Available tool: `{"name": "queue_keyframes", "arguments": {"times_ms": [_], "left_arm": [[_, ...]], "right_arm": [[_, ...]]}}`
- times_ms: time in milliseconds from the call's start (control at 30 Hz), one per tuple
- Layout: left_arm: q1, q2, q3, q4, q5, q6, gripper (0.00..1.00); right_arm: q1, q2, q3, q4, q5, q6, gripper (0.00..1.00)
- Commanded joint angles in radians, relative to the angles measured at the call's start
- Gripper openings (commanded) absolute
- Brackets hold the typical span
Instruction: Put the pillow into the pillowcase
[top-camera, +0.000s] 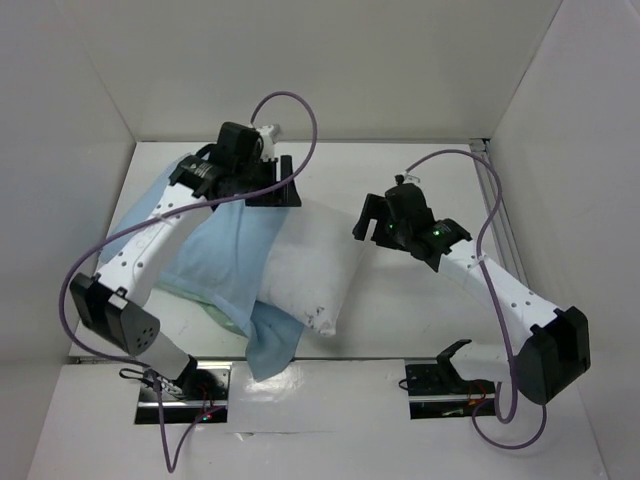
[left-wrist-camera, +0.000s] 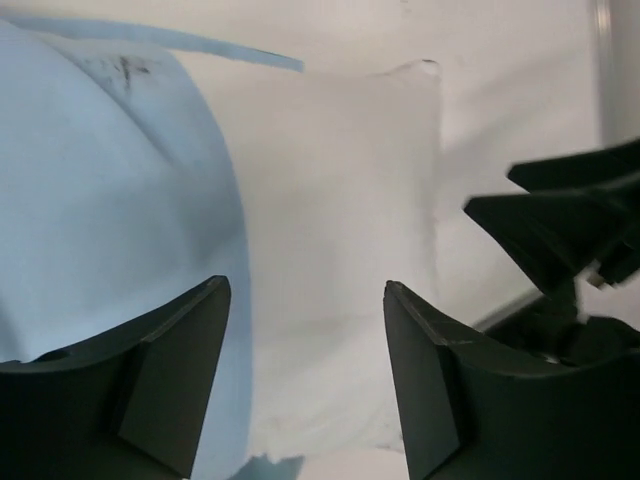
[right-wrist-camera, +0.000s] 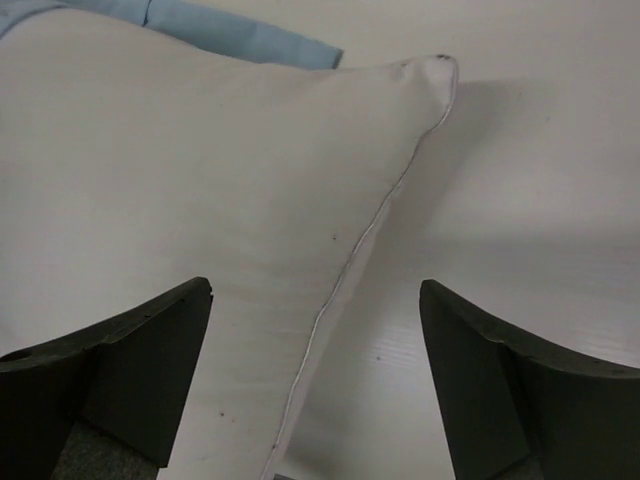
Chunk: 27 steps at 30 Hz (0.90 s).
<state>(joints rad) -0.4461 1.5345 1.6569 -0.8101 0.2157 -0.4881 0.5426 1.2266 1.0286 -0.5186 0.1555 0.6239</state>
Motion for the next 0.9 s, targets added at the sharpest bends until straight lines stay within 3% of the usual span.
{"name": "queue_keyframes", "arguments": {"times_ms": [0, 233, 467, 600, 633, 767, 867], "left_arm": [[-0.072, 0.087, 0.121, -0.095, -0.294, 0.040, 0.76], [-0.177, 0.330, 0.312, -0.282, -0.665, 0.042, 0.76], [-0.177, 0.363, 0.291, -0.328, -0.820, 0.022, 0.68], [-0.177, 0.395, 0.309, -0.363, -0.893, 0.022, 0.48], [-0.177, 0.395, 0.320, -0.374, -0.903, 0.010, 0.33], [-0.177, 0.385, 0.377, -0.394, -0.912, 0.000, 0.03], [-0.167, 0.372, 0.412, -0.394, -0.848, 0.000, 0.00]], "right_arm": [[-0.047, -0.019, -0.033, 0.149, -0.255, 0.074, 0.92], [-0.088, 0.057, -0.113, 0.291, -0.410, 0.144, 0.94], [-0.110, 0.131, -0.223, 0.452, -0.528, 0.233, 0.96], [-0.110, 0.189, -0.266, 0.563, -0.570, 0.275, 0.88], [-0.101, 0.189, -0.266, 0.563, -0.570, 0.275, 0.86], [-0.101, 0.212, -0.254, 0.545, -0.557, 0.252, 0.78], [-0.101, 0.223, -0.245, 0.545, -0.548, 0.243, 0.67]]}}
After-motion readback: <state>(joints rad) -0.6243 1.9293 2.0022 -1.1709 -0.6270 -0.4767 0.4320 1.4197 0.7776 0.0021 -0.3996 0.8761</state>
